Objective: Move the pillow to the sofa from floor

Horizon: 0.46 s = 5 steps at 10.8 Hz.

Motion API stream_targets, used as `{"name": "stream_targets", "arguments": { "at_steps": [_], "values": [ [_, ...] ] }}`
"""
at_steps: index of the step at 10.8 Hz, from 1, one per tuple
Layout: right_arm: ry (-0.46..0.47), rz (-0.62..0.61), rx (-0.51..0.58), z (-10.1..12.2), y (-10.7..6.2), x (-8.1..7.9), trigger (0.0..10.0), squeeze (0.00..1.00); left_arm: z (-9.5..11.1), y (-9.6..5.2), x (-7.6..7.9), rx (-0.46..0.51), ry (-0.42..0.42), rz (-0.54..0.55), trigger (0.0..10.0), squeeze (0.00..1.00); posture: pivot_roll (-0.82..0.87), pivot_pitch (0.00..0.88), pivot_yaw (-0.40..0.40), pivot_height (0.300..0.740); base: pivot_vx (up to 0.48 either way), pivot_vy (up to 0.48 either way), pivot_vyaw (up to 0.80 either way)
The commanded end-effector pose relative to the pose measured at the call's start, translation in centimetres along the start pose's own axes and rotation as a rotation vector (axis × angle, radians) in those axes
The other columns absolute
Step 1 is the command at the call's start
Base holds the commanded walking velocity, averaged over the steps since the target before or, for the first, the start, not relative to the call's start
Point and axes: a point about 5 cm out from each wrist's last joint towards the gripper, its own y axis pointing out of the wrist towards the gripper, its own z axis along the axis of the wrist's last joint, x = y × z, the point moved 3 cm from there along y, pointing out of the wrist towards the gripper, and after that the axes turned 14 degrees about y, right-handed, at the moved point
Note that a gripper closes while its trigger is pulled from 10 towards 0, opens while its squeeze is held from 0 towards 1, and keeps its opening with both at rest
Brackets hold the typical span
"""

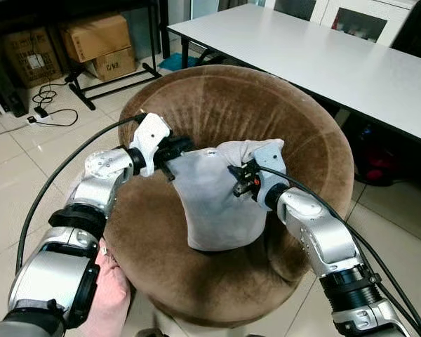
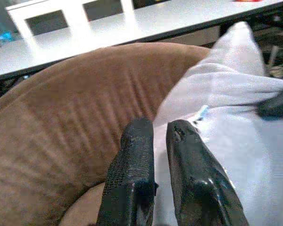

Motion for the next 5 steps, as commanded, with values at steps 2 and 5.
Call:
{"name": "stream_targets", "arguments": {
  "at_steps": [2,5],
  "values": [
    [-0.029,0.008,0.003,0.31,-0.21,-0.09,10.0,0.0,-1.04,-0.06,0.56,-0.066,0.039,-0.048,10.0,1.0,-0.04,0.0,-0.043,0.74,0.0,0.0,0.0],
    [-0.034,0.012,0.0,0.32,-0.29,-0.15,10.0,0.0,-1.54,-0.24,1.03,-0.095,0.049,-0.109,10.0,1.0,-0.05,0.0,-0.039,0.74,0.0,0.0,0.0]
  ]
}}
